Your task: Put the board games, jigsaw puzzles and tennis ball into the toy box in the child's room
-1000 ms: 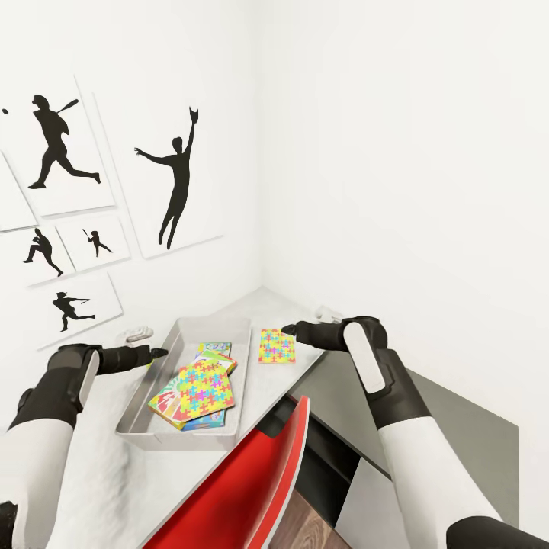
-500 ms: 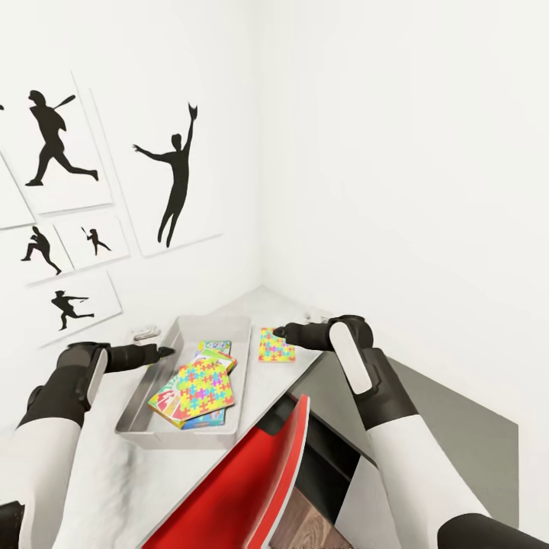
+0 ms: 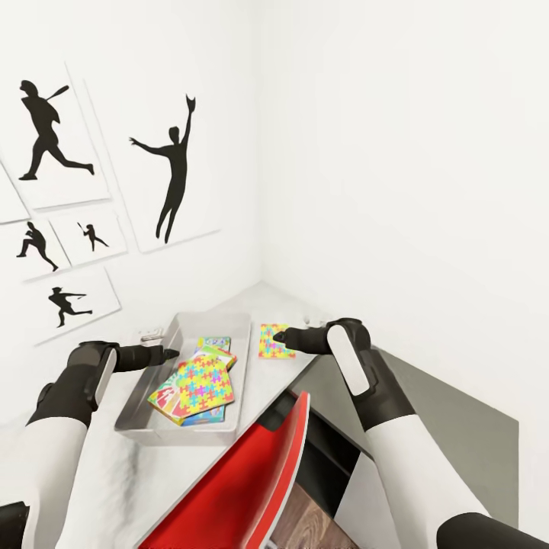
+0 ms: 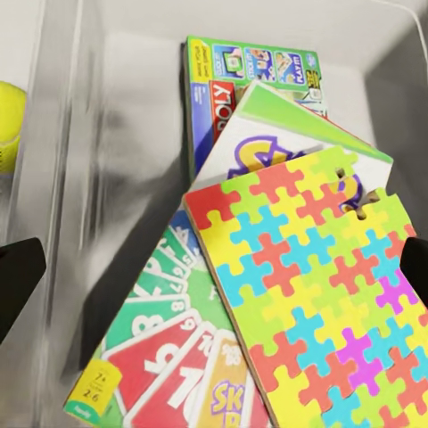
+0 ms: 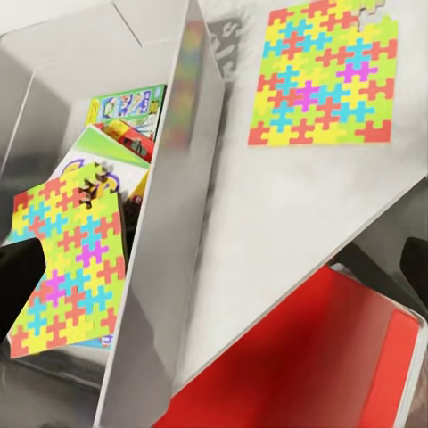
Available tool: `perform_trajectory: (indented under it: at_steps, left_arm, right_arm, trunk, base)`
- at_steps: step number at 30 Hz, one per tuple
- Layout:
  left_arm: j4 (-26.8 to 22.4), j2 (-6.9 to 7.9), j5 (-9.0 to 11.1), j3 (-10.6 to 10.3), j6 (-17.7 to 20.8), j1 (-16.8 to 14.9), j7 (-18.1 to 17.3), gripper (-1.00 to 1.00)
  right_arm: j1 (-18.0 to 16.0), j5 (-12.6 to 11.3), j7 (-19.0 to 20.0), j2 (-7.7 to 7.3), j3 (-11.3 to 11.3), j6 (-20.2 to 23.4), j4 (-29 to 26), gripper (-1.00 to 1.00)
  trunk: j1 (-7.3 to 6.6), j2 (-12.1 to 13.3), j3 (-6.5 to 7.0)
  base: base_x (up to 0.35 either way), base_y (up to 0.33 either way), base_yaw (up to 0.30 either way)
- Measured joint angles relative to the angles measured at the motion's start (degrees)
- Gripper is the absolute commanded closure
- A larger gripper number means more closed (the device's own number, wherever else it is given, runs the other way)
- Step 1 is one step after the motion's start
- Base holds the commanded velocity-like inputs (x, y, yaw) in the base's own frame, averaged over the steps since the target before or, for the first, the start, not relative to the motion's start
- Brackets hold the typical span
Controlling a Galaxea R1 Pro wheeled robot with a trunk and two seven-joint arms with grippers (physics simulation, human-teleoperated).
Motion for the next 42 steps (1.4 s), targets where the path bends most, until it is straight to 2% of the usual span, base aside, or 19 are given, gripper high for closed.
perform_trajectory:
  at_steps: [19,32,42]
  left_arm:
    - [-0.13,0.34,0.04,-0.15,0.00,0.00,0.08,-1.00]
    - [-0.89,0.16,0.12,-0.15,0.00,0.00,-0.01,-1.00]
    - [-1.49,0.33,0.12,-0.14,0.04,0.00,-0.09,-1.00]
  right_arm:
    - [0.00,0.02,-0.58,0.00,0.07,0.00,0.22,-1.00]
    - [0.00,-0.02,-0.55,0.00,0.16,-1.38,0.23,-1.00]
    - [0.00,-0.01,-0.55,0.00,0.17,-1.57,0.23,-1.00]
  trunk:
    - [0.00,-0.01,-1.23]
    - [0.00,-0.01,-1.31]
    - [0.00,-0.01,-0.87]
  base:
    - [0.000,0.000,0.000]
    - [0.000,0.000,0.000]
    - [0.000,0.000,0.000]
